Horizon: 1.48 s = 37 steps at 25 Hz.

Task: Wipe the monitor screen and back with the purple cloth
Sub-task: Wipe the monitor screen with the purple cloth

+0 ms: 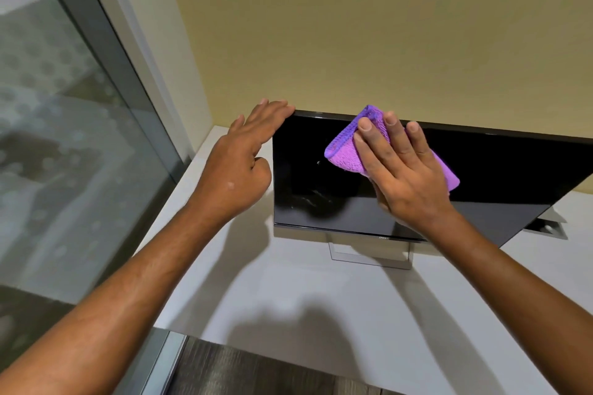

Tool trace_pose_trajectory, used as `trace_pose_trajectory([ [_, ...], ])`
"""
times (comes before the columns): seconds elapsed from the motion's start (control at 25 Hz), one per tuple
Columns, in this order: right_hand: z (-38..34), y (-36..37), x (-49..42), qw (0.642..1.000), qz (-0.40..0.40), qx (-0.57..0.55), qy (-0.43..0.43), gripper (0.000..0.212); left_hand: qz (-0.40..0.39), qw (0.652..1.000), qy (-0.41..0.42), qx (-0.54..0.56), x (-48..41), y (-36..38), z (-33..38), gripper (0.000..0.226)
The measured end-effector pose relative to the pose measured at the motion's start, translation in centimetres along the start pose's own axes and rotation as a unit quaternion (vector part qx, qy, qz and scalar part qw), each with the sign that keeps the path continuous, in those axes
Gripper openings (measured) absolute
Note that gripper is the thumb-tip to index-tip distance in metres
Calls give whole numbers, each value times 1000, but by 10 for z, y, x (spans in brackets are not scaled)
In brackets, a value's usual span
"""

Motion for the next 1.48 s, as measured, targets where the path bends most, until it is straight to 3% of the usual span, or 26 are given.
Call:
trace_pose_trajectory([
  [0.16,-33,15,-10,1000,0,-16,-7,69,1,1000,-3,11,-2,3,-2,102],
  [0.52,-103,45,16,993,-74,-66,-68,74,-5,1000,8,4,-1,1,-3,104],
  [0.88,-165,72,67,935,-256,-144,-201,73,-9,1000,13,-6,2,1,-1,104],
  [1.12,-155,64,118,908,-283,-162,-263,77,-10,1000,4,17,4,1,-8,110],
  [1.48,-139,55,115,908,-273,-154,-280,81,-12,999,-29,40,7,0,-9,113],
])
Point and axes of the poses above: each hand's wrist, its own x-axis away from the middle knuckle, its own y-axis out of the palm, z = x × y, the point moved 8 cm from there along -x, towards the middle knuckle, and after that the axes turned 14 degrees about z, right-handed, at the moved point
